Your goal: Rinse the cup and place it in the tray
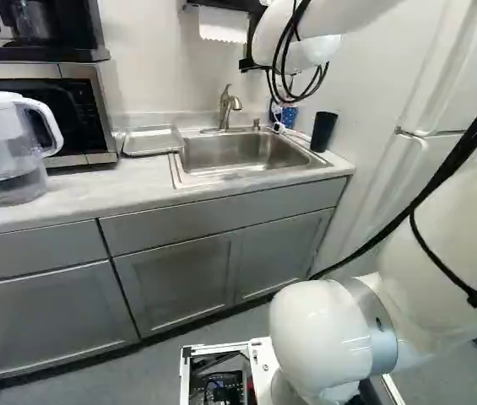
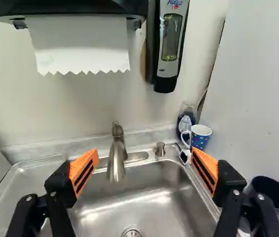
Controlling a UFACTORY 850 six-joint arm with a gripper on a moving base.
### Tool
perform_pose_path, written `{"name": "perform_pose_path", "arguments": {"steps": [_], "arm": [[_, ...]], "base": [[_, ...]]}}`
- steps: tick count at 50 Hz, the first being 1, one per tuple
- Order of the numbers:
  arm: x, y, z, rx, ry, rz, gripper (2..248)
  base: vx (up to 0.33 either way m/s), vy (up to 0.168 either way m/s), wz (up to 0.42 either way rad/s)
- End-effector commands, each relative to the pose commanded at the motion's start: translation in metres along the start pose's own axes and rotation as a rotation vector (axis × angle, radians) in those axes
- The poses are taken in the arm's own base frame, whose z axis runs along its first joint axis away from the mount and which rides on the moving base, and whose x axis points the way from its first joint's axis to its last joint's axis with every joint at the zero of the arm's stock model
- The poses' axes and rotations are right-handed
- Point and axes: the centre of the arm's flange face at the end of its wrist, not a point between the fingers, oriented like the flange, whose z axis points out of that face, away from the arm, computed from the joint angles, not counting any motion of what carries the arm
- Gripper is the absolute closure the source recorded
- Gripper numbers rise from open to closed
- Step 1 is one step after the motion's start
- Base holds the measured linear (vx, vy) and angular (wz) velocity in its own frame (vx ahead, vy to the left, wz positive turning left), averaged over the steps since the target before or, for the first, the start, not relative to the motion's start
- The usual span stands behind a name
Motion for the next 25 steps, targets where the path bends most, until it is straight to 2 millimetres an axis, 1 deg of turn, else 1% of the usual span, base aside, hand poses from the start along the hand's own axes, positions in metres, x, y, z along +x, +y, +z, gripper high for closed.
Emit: {"name": "perform_pose_path", "arguments": {"steps": [25], "arm": [[0.0,0.0,0.0,0.0,0.0,0.0,3]], "base": [[0.131,0.049,-0.021]]}}
